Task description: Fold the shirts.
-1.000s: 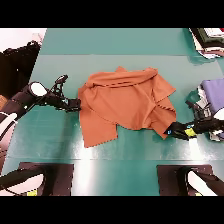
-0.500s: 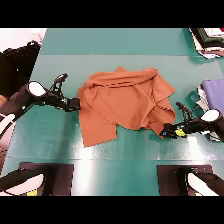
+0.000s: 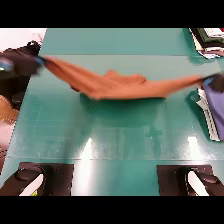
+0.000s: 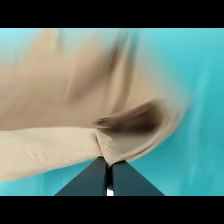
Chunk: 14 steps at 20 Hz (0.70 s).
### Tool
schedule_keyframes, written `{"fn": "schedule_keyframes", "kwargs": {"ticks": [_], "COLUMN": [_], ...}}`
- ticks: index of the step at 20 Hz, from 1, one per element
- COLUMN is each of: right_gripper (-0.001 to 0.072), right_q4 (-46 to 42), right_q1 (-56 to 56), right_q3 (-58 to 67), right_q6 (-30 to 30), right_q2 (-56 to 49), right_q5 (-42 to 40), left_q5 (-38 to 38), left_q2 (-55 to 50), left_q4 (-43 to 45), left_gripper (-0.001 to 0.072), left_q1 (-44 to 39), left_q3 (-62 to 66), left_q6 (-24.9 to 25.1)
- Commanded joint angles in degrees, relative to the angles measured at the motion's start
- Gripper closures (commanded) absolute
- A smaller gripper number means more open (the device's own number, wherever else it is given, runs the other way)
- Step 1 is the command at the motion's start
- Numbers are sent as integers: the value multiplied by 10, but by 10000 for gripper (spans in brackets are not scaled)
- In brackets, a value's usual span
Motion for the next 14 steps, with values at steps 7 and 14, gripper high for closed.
{"fn": "schedule_keyframes", "kwargs": {"ticks": [7, 14], "right_gripper": [695, 695], "right_q4": [-4, 2], "right_q1": [-162, -183], "right_q3": [398, 514], "right_q6": [-18, 9], "right_q2": [14, -81], "right_q5": [52, 191], "left_q5": [23, -56], "left_q2": [43, 6], "left_q4": [32, 77], "left_gripper": [684, 684], "left_q1": [0, 0], "left_q3": [402, 302], "left_q6": [-31, -56]}}
